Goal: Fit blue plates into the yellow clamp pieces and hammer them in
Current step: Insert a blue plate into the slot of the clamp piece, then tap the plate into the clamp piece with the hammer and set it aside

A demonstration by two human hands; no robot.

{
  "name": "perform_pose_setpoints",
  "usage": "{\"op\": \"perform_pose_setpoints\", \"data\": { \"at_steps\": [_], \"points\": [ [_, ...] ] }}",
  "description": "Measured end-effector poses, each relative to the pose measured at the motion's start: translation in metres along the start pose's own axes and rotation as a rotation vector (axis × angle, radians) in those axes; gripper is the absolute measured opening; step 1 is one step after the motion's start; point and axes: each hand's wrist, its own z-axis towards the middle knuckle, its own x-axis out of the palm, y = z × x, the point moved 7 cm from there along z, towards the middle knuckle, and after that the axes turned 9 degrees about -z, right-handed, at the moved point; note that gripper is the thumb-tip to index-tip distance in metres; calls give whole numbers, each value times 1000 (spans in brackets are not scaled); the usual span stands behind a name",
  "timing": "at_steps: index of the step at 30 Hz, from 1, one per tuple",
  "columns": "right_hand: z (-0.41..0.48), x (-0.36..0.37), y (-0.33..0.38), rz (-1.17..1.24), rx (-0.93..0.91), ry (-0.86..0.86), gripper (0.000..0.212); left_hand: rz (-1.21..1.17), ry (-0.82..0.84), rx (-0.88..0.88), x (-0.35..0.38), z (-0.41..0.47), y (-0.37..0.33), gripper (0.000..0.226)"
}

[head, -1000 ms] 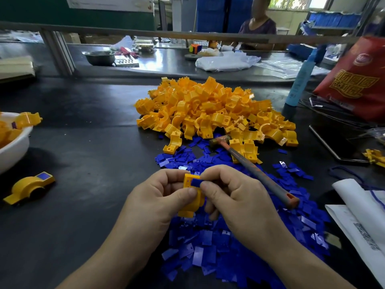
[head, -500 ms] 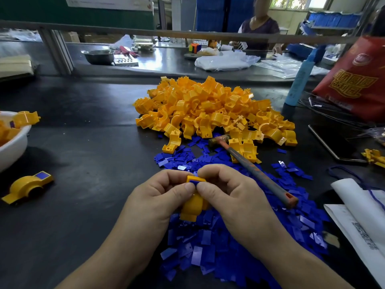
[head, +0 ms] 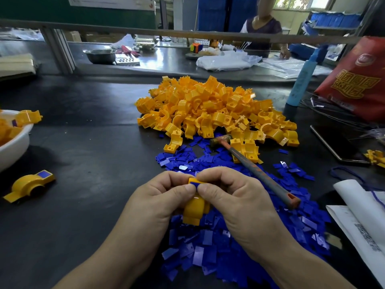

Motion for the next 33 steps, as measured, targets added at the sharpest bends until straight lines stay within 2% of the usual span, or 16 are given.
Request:
{"op": "perform_pose_setpoints", "data": {
  "at_steps": [6, 8, 11, 13, 15, 16, 20, 23, 25, 27, 30, 32, 33],
  "points": [
    [1, 0, 4, -157, -48, -13, 19, 92, 3, 25, 0, -2, -10, 34],
    [2, -9, 8, -463, -108, -77, 29, 141, -84, 69, -13, 2, -20, 30],
    [5, -45, 8, -1000, -159, -283, 50, 305, -339, 122, -54, 9, -31, 9],
    [9, -75, -7, -1284, 24, -328, 54, 425, -455, 128, -78, 16, -32, 15],
    [12, -96, -32, -1470, 281, -224, 53, 528, -504, 143, -89, 23, -31, 16],
    [13, -99, -42, -1490, 351, -164, 51, 627, -510, 160, -91, 25, -31, 16],
    [16, -95, -52, -1419, 335, -121, 43, 1010, -492, 172, -89, 27, -35, 22],
    [16, -93, -43, -1447, 253, -174, 33, 1190, -450, 82, -92, 27, -35, 55],
    [14, -93, -36, -1378, 196, -206, 21, 1274, -451, 6, -94, 25, -35, 71],
    [12, -93, -29, -1112, 192, -207, 11, 1367, -435, -12, -91, 23, -35, 65],
    [8, -79, -9, -557, 167, -173, 31, 1443, -411, 43, -83, 21, -36, 47],
    [3, -55, -3, -287, 241, -12, 39, 1446, -420, 64, -83, 20, -37, 44],
    [1, -41, -3, -224, 285, 80, 34, 1440, -425, 64, -84, 20, -38, 44]
  ]
}}
